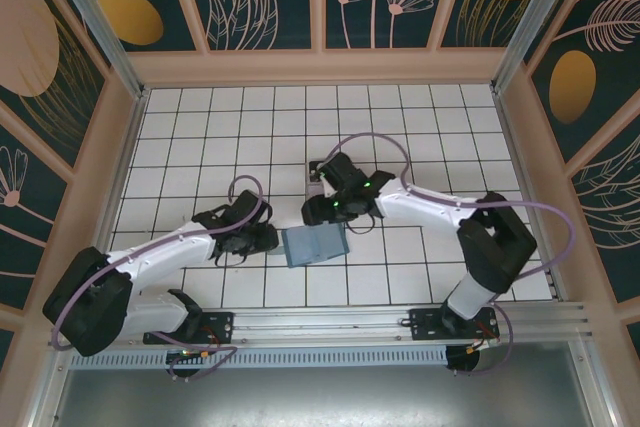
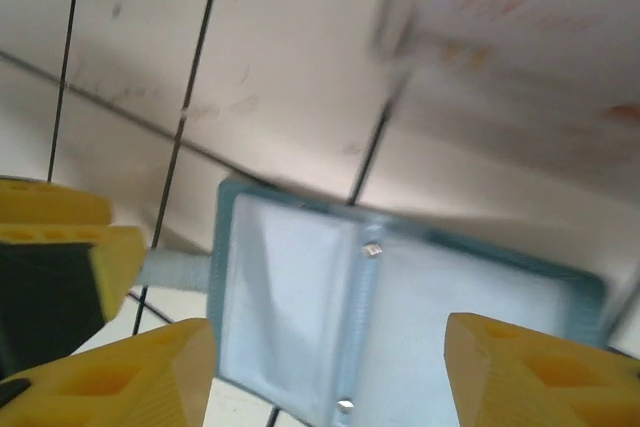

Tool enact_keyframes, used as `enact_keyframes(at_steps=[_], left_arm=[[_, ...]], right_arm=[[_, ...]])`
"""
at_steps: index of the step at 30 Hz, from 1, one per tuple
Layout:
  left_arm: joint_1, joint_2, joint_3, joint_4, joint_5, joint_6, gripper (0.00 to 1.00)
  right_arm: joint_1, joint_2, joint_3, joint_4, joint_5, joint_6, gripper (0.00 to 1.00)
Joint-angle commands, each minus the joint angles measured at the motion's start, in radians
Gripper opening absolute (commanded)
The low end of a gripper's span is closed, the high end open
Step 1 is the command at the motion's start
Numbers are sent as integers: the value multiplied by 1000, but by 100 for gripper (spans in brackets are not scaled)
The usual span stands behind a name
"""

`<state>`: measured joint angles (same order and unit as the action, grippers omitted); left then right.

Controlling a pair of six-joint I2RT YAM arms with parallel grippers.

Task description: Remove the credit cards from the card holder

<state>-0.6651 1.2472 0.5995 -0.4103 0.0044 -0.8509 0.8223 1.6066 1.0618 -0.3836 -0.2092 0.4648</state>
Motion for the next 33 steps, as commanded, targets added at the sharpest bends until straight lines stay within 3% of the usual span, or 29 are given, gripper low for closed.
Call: enact_keyframes(at_steps=[1, 3, 4, 7, 12, 18, 23, 26, 31, 33], left_arm=[[37, -50, 108, -73, -154, 58, 70], [61, -47, 175, -92, -213, 100, 93], [79, -39, 208, -99, -246, 125, 98], [137, -11, 264, -83, -355, 195, 98], [249, 30, 217, 116, -557, 325, 99], [408, 64, 63, 497, -704, 470, 99], [529, 73, -129, 912, -598, 642, 98], [545, 90, -289, 1291, -540, 720, 98], [587, 141, -351, 1560, -403, 767, 99], [620, 186, -342, 1578, -332, 746, 99]], right_arm=[[-109, -97, -31, -14, 141, -44, 94], [-182, -142, -43, -17, 216, -69, 99], [-224, -168, -54, -12, 263, -82, 99], [-343, -242, -113, 62, 336, -146, 99], [-529, -332, -275, 309, 518, -272, 99], [-729, -350, -569, 853, 444, -392, 99], [-802, -297, -759, 1306, 353, -451, 99], [-840, -237, -824, 1484, 266, -444, 99], [-857, -93, -832, 1610, 193, -449, 99], [-858, -66, -826, 1637, 187, -450, 99]])
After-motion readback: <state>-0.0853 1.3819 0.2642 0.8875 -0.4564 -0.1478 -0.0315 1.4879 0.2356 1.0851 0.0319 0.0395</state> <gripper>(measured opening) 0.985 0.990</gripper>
